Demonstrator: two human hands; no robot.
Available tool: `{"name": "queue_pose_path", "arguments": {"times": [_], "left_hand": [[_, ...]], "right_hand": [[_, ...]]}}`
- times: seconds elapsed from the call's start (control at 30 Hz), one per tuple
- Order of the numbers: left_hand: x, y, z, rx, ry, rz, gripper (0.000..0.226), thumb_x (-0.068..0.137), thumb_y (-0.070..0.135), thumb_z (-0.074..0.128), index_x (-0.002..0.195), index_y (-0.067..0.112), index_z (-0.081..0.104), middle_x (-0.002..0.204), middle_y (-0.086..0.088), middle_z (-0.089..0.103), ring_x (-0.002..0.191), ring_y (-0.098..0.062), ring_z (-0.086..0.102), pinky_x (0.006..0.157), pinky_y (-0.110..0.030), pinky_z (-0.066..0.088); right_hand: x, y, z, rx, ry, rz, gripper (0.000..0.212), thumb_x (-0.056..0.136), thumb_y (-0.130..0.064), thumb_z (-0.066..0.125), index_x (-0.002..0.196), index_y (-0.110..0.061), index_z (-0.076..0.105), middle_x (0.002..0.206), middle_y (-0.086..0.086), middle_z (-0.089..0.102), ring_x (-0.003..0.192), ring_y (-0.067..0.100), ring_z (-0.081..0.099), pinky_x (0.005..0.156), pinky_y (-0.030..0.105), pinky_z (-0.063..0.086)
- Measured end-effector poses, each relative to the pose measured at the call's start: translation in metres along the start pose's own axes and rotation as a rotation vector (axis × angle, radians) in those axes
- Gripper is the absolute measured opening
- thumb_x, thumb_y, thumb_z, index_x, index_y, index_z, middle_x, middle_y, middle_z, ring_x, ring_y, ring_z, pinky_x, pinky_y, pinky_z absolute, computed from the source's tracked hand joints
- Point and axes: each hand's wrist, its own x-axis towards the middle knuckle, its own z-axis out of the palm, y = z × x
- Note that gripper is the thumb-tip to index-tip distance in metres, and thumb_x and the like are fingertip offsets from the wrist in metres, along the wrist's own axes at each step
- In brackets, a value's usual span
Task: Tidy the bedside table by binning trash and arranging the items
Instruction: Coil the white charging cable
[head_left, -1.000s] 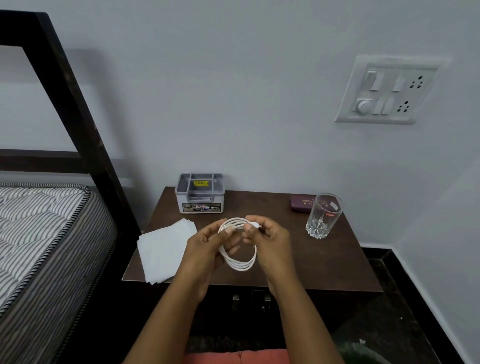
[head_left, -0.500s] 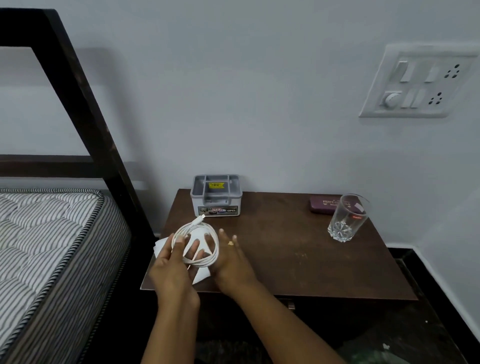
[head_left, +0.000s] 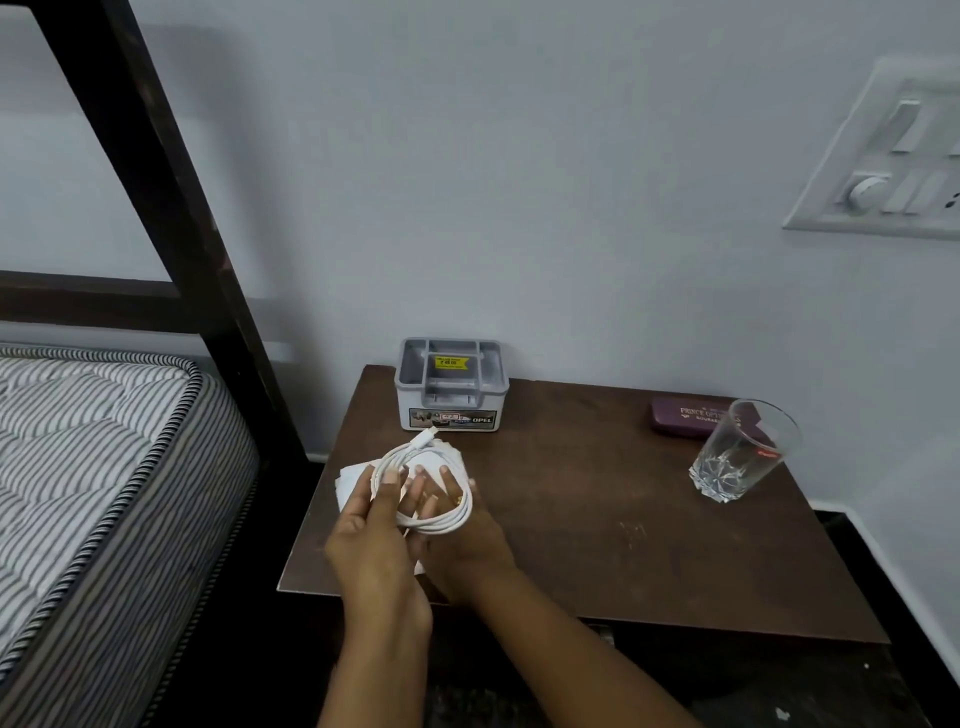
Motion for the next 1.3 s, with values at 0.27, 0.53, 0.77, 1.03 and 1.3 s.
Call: {"name": "queue_pose_path", "arguments": {"times": [0.27, 0.53, 0.77, 1.03, 1.3], "left_hand": [[0.009, -0.012, -0.003, 0.024, -0.045, -0.030, 0.032, 0.094, 0.006, 0.051, 0.126, 0.003, 0.051, 0.084, -0.004, 0.067, 0.060, -0.003, 0.069, 0.064, -0.023, 0.057], [0.033, -0.033, -0.008, 0.142, 0.020, -0.134, 0.034, 0.091, 0.004, 0.055, 0.124, 0.001, 0.046, 0.106, -0.015, 0.060, 0.062, -0.007, 0.068, 0.052, -0.023, 0.056], [0.046, -0.035, -0.014, 0.223, 0.049, -0.082, 0.008, 0.090, 0.004, 0.056, 0.098, 0.004, 0.053, 0.079, -0.009, 0.059, 0.069, -0.012, 0.063, 0.048, -0.020, 0.055], [0.060, -0.033, -0.030, 0.378, 0.148, 0.006, 0.019, 0.091, -0.001, 0.053, 0.108, -0.002, 0.061, 0.073, -0.008, 0.069, 0.062, -0.014, 0.062, 0.057, -0.021, 0.051], [0.071, -0.033, -0.045, 0.618, 0.190, 0.097, 0.034, 0.086, -0.011, 0.049, 0.116, -0.003, 0.062, 0.113, -0.020, 0.065, 0.103, -0.031, 0.062, 0.091, -0.032, 0.047]], "right_hand": [[-0.053, 0.082, -0.028, -0.180, 0.076, 0.176, 0.078, 0.078, -0.061, -0.012, 0.149, -0.030, 0.000, 0.158, -0.011, -0.007, 0.143, 0.011, -0.016, 0.111, 0.035, -0.013], [-0.096, 0.133, -0.051, -0.250, 0.070, 0.307, 0.100, 0.060, -0.066, -0.041, 0.148, -0.030, -0.009, 0.158, -0.011, -0.012, 0.136, 0.008, -0.024, 0.113, 0.036, -0.013], [-0.081, 0.078, -0.059, 0.231, 0.168, 0.083, 0.056, 0.095, -0.050, 0.026, 0.147, -0.031, 0.016, 0.152, -0.023, 0.002, 0.143, -0.001, -0.003, 0.120, 0.028, 0.001], [-0.048, 0.019, -0.023, 0.143, -0.093, -0.296, 0.051, 0.097, -0.009, 0.043, 0.144, -0.025, 0.033, 0.158, -0.005, 0.016, 0.146, 0.015, 0.010, 0.115, 0.020, 0.010], [-0.045, 0.016, -0.003, 0.075, -0.058, -0.333, 0.045, 0.095, -0.011, 0.042, 0.140, -0.016, 0.040, 0.156, 0.006, 0.025, 0.143, 0.028, 0.024, 0.115, 0.039, 0.028]]}}
